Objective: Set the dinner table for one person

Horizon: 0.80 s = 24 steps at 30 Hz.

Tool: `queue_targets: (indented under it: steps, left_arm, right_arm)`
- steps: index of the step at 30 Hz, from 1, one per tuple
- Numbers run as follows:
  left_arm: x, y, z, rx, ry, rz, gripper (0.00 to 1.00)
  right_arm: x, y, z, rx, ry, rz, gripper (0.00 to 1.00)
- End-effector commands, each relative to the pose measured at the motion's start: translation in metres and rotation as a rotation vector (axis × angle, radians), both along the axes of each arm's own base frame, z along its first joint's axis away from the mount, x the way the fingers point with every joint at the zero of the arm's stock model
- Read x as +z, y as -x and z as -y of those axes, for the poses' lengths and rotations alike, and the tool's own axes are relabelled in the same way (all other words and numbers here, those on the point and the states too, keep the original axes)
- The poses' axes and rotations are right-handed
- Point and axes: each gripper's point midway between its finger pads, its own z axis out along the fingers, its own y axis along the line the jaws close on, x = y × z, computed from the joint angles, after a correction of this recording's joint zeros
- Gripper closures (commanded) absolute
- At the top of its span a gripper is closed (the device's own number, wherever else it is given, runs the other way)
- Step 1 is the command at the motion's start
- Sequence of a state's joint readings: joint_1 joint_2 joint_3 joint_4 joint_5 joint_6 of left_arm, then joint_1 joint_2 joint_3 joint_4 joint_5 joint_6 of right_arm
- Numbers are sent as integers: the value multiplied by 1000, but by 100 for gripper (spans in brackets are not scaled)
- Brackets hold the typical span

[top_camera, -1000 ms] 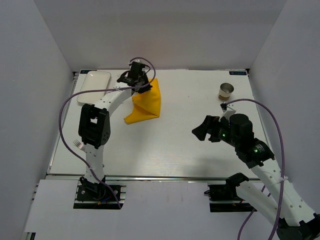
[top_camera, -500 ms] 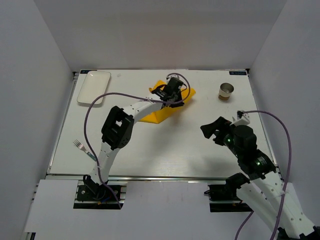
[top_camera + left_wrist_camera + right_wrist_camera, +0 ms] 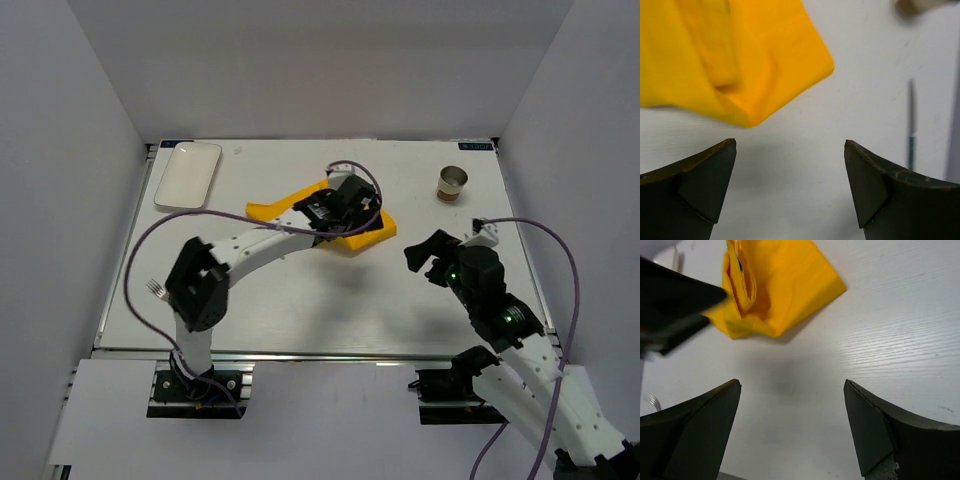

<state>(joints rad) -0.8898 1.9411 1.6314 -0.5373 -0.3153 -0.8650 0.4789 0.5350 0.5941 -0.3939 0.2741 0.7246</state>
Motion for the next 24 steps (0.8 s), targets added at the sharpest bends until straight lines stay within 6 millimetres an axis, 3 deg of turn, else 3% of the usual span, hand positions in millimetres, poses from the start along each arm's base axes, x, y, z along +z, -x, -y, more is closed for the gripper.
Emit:
queue_targets:
  steps: [1,4,5,6,7,8,9,10,11,16,17,18,19,21,22,24]
  left_arm:
    - [97,3,-75,248,52,149,2]
    - [89,17,-129,392,-6,136,2]
    - [101,27,-146,423,14,154,2]
    - [98,35,-161,448,-7,153,2]
    - [86,42,-181,505,-47,160,2]
    - [95,51,-195,523,-27,179,2]
    - [93,56,-202,526,-28,185,2]
    - [80,63,-213,531,-62,181,2]
    - [88,70,-222,535,-35,198,2]
    - [74,91,-240,459,-52,214,2]
    - [70,96,-244,447,-51,212,2]
    - [67,98,-246,441,-56,208,2]
    - [64,101,-248,428,-70,207,2]
    - [58,105,-249,396,-88,201,2]
    - [56,106,-250,386,-100,197,2]
    - [51,109,-252,363,-125,189,2]
  right_arm:
    - [2,-18,-39,225,72,37,11]
    - [7,-33,-73,395,87,71,11]
    - [7,-38,-82,438,90,78,11]
    - [19,-42,-94,505,88,110,11]
    - [7,-54,-104,532,100,74,11]
    - [5,-59,-112,562,102,62,11]
    - [20,-70,-120,586,116,99,11]
    - [2,-82,-127,606,135,50,11]
    - [-2,-90,-132,615,144,36,11]
    - [-13,-143,-168,687,179,-1,12]
    - [-17,-146,-173,708,187,-19,14]
    - [-31,-155,-178,713,199,-49,18]
    - [-16,-167,-185,719,199,-11,20]
    - [-28,-175,-192,737,215,-47,26]
    - [-19,-182,-198,738,223,-23,29]
    - [-21,-187,-203,741,227,-24,31]
